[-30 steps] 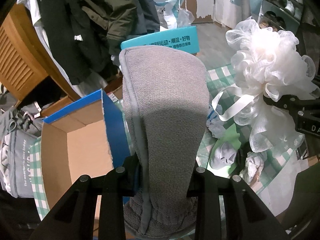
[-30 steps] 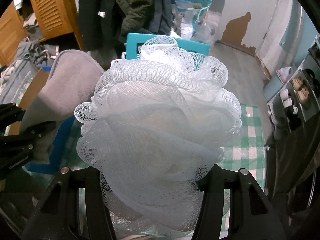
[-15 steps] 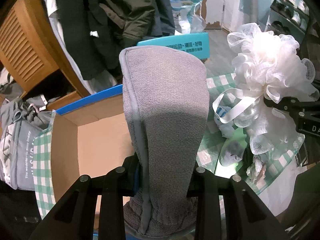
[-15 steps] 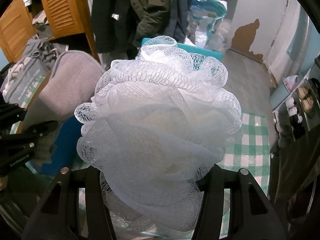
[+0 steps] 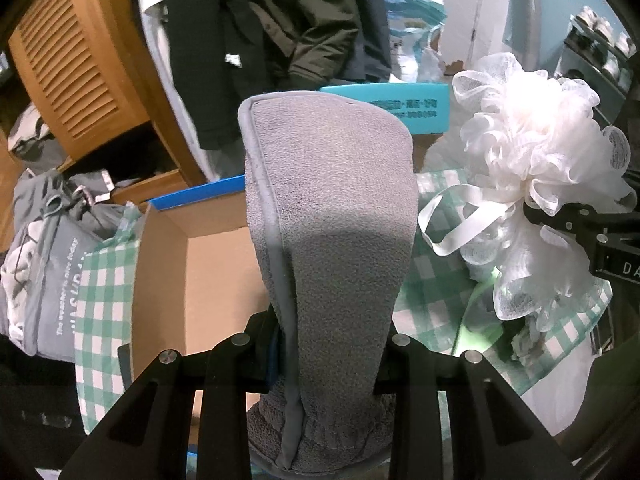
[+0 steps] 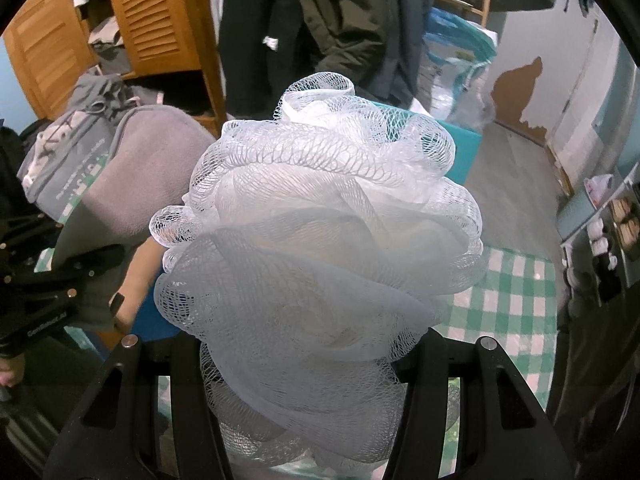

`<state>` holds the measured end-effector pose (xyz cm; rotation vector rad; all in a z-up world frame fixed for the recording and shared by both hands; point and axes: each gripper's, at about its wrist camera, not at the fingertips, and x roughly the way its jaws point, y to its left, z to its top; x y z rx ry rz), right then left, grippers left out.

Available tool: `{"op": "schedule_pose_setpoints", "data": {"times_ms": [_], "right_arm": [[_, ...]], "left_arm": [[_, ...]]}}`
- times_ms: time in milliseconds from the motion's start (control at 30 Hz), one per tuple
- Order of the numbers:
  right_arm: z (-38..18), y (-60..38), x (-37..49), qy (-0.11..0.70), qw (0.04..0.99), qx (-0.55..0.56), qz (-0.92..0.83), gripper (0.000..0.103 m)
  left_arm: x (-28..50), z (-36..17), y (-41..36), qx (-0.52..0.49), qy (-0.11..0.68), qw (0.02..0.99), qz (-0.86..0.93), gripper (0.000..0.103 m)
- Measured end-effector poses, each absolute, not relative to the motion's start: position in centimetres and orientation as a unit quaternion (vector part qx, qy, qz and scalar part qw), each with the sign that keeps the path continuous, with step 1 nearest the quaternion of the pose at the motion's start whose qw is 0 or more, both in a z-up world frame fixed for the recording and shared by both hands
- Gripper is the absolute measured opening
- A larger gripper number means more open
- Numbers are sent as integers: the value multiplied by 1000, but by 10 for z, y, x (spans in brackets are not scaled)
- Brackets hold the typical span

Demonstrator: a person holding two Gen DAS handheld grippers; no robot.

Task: Organize soft objects
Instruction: 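Lift the grey towel and white bath puff and carry both toward the cardboard box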

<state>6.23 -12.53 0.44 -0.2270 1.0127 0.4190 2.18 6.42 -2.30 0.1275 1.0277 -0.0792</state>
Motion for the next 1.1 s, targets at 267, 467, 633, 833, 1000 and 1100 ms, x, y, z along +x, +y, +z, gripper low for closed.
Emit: {"op": "schedule_pose_setpoints", "data": {"times_ms": [267, 467, 633, 833, 1000, 1100], "right_arm": [[2, -85, 65, 481, 839, -120, 225, 53], [-2, -55, 69, 486, 829, -123, 245, 53], [-5, -29, 74, 490, 823, -129, 256, 53], [-12, 0, 79, 497, 814, -135, 268, 53], [-23, 28, 82, 504, 805, -147, 278, 53], [-32, 39, 85, 514, 797, -146, 281, 53]], "left_arm": [[18, -24, 94, 41, 493, 869, -15, 32], [18, -28, 119, 29, 497, 867, 10, 32], [18, -35, 137, 23, 502, 864, 23, 32], [21, -42, 156, 12, 512, 858, 41, 32], [26, -48, 172, -3, 518, 854, 55, 32], [31, -56, 182, -19, 530, 845, 65, 32]]}}
